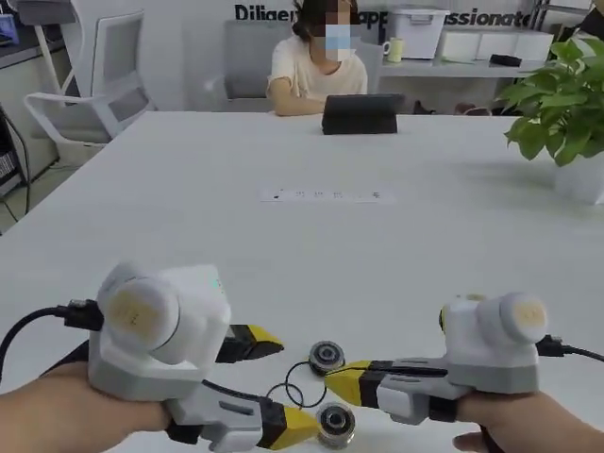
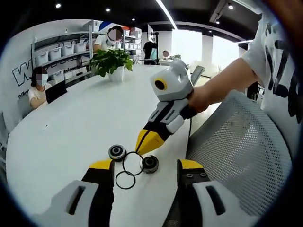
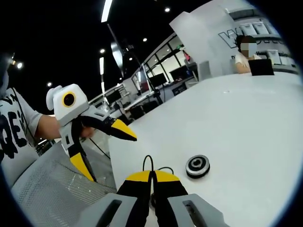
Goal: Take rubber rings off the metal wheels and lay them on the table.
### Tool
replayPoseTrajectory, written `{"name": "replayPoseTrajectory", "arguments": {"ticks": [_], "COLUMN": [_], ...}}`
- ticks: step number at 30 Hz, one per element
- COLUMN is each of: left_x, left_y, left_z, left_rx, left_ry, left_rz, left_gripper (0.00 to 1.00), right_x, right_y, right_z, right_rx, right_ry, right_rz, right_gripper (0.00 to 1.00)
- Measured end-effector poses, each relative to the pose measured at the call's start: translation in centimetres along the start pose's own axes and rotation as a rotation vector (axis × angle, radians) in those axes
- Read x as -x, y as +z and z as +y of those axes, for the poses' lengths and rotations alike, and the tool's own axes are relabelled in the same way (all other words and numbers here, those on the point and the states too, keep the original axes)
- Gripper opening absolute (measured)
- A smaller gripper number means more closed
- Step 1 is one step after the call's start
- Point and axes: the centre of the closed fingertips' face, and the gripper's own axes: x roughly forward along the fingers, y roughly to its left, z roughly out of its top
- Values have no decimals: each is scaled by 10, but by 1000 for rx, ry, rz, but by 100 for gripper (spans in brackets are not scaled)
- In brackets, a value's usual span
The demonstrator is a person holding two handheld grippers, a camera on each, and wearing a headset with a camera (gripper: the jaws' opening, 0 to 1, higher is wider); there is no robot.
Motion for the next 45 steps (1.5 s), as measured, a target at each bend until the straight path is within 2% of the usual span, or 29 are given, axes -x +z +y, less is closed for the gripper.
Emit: {"name": "replayPoseTrajectory", "arguments": {"ticks": [9,21,28,35,45], "left_x": [21,37,43,45,42], "left_y": [-5,-21,-29,-31,-31], "left_z": [13,23,26,28,27], "left_rx": [44,69,75,81,77], "left_ry": [50,89,98,107,101], "left_rz": [-19,1,15,18,26], "left_gripper": [59,65,66,66,65], "right_x": [-16,-29,-33,-35,-34], "right_y": [-2,-16,-25,-30,-33], "right_z": [2,1,-2,-4,-7], "right_rx": [32,52,65,77,134], "right_ry": [27,40,33,21,5], "right_rz": [64,147,190,218,249], "right_gripper": [0,0,0,0,2]}}
